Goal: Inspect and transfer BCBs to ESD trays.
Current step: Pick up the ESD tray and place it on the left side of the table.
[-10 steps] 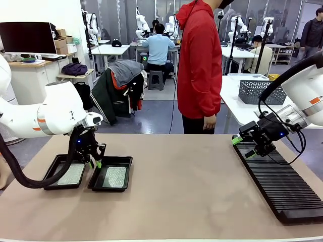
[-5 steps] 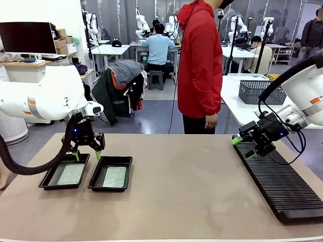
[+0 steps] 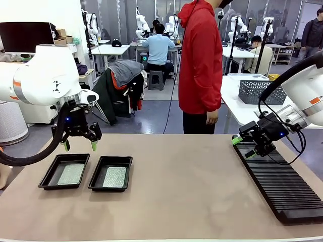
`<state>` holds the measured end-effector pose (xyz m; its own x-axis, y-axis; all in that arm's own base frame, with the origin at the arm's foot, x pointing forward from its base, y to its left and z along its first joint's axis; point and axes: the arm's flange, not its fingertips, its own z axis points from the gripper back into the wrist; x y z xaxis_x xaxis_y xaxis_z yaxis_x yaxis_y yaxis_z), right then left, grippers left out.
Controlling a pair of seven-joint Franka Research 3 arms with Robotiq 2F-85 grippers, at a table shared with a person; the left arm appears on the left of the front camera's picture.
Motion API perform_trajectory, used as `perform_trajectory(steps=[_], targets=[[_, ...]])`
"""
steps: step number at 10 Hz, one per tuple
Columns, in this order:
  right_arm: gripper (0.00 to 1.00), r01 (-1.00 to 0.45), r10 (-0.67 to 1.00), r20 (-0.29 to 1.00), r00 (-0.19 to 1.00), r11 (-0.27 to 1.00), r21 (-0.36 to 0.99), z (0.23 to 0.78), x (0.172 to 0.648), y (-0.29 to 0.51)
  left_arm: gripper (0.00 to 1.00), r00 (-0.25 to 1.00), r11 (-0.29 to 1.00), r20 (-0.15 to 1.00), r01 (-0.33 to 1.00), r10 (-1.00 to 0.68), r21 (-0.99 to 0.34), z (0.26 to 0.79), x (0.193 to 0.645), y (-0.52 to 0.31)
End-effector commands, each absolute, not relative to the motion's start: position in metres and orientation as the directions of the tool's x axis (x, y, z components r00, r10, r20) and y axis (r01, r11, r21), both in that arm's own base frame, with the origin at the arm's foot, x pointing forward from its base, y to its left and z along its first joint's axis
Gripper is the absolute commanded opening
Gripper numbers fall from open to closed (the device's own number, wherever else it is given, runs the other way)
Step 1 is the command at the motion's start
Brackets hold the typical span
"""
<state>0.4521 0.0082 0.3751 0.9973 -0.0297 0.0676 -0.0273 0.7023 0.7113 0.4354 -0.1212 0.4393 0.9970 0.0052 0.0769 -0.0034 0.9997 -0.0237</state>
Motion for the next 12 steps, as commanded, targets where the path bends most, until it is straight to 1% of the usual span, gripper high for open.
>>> perform_trajectory(steps=[1,12], targets=[[1.00,-0.006,-0.047,0.056,0.997,0.712,0.702,0.3767,0.4514,0.0098,1.00,0.997,1.000,0.075,0.001,0.000,-0.022,0.4389,0.4383,-0.1219],[1.00,-0.006,-0.047,0.056,0.997,0.712,0.702,0.3767,0.4514,0.0098,1.00,0.997,1.000,0.077,-0.003,0.005,-0.024,0.4393,0.4354,-0.1212]])
